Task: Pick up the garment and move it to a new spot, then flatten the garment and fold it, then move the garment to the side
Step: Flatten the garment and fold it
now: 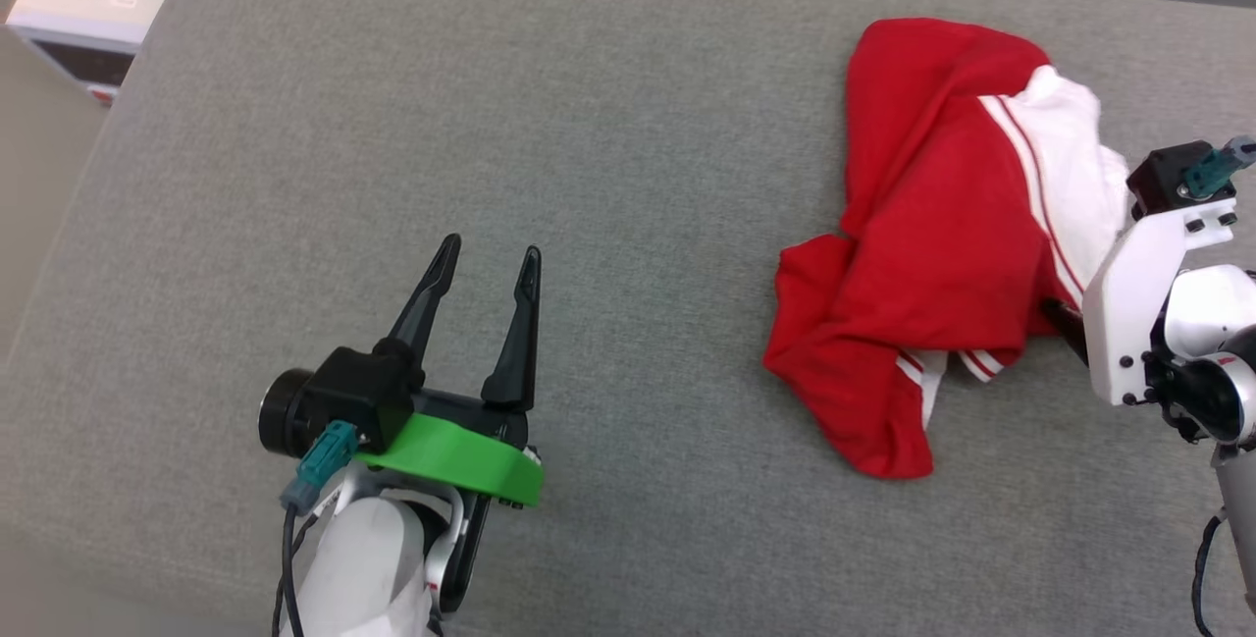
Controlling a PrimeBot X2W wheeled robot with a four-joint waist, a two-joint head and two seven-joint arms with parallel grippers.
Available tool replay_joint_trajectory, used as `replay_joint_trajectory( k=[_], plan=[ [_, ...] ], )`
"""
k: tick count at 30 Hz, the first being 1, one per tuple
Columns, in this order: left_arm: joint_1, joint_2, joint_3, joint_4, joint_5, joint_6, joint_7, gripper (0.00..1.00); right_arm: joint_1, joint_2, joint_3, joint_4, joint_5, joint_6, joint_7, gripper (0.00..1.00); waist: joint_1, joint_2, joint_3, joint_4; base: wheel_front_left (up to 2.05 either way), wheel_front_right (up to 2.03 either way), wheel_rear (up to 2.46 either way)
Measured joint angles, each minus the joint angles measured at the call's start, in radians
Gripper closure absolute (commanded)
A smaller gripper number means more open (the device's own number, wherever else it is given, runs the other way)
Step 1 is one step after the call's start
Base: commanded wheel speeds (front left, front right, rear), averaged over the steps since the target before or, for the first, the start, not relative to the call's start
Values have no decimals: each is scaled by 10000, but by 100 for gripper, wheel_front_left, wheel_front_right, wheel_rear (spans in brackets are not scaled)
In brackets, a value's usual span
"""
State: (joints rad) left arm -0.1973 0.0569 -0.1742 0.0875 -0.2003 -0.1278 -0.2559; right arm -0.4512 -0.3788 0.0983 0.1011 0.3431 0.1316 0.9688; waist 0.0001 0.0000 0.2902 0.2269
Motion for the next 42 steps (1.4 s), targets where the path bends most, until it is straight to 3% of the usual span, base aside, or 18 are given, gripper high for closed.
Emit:
replay_joint_trajectory(
  k=[11,12,13,14,20,25,34,42],
  plan=[
    [-117,-8,31,-2,-15,0,0,0,-290,-182,606,957,-211,-4,-330,0,0,0,432,514,0,0,0],
    [-117,-8,35,2,-15,0,0,0,-290,-201,665,1030,-153,-4,-391,51,0,0,411,492,0,0,0],
    [-116,-8,44,6,-15,0,0,0,-290,-245,782,1087,-138,-4,-443,95,0,0,385,456,0,0,0],
    [-116,-8,38,10,-15,0,0,0,-290,-274,867,1141,-130,-4,-523,100,0,0,367,423,0,0,0],
    [-115,-12,86,46,-13,0,0,0,-204,-378,1058,1239,146,0,-991,100,0,0,170,167,0,0,0],
    [-83,-15,186,159,17,-2,0,0,359,-570,476,972,242,0,-1214,100,0,0,-87,-124,0,0,0],
    [-30,-17,136,240,50,-2,0,0,2000,-792,-1684,119,146,0,-1225,100,0,0,-591,-826,0,0,0],
    [-30,-21,-17,290,59,-2,0,0,2700,-614,-3868,316,-1099,0,-1762,100,0,0,-762,-1320,0,0,0]
  ],
)
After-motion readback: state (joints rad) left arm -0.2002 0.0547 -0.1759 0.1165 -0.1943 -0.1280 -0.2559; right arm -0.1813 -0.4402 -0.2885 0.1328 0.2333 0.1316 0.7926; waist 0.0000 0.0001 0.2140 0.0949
